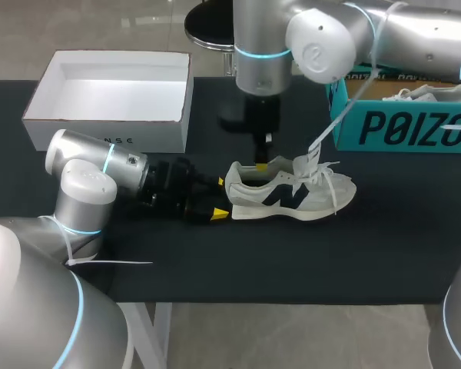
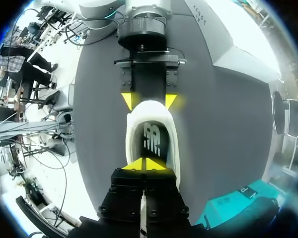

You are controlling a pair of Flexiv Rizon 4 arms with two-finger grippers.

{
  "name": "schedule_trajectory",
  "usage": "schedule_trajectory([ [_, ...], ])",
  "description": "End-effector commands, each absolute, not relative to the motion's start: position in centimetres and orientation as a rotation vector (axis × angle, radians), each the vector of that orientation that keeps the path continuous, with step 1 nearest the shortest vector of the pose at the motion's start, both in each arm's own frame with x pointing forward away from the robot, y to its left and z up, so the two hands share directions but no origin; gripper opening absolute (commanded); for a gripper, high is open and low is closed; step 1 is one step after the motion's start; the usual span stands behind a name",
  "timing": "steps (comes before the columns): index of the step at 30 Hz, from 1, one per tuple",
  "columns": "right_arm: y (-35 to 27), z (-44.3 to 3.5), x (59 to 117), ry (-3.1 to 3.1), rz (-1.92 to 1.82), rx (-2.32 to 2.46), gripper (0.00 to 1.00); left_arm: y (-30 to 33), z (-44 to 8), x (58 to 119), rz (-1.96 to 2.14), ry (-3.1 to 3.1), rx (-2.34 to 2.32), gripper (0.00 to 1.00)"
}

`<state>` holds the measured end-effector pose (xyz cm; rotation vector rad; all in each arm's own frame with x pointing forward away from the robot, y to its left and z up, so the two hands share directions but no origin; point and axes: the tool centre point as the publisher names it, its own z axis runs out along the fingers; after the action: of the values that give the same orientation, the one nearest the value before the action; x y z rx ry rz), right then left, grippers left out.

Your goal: Take the shoe out of the shoebox, open the shoe tongue, remove and reinsert the insole, then place the shoe into the shoebox

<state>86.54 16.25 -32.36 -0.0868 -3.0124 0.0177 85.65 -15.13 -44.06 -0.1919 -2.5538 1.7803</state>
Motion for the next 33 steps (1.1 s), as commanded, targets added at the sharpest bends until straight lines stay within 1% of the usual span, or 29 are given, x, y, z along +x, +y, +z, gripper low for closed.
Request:
schedule_trajectory([
  [1, 15.2, -33.8, 86.8, -3.000, -0.007, -0.103, 0.00, -15.1, -44.3, 85.7, 1.778, -2.554, -0.192, 0.00],
  [10, 14.1, -35.5, 87.4, -2.973, -0.026, -0.150, 0.00, -15.1, -44.3, 85.7, 1.778, -2.554, -0.192, 0.00],
  [33, 13.3, -37.5, 89.9, -2.932, 0.053, -0.128, 0.00, -15.1, -44.3, 85.7, 1.778, -2.554, -0.192, 0.00],
])
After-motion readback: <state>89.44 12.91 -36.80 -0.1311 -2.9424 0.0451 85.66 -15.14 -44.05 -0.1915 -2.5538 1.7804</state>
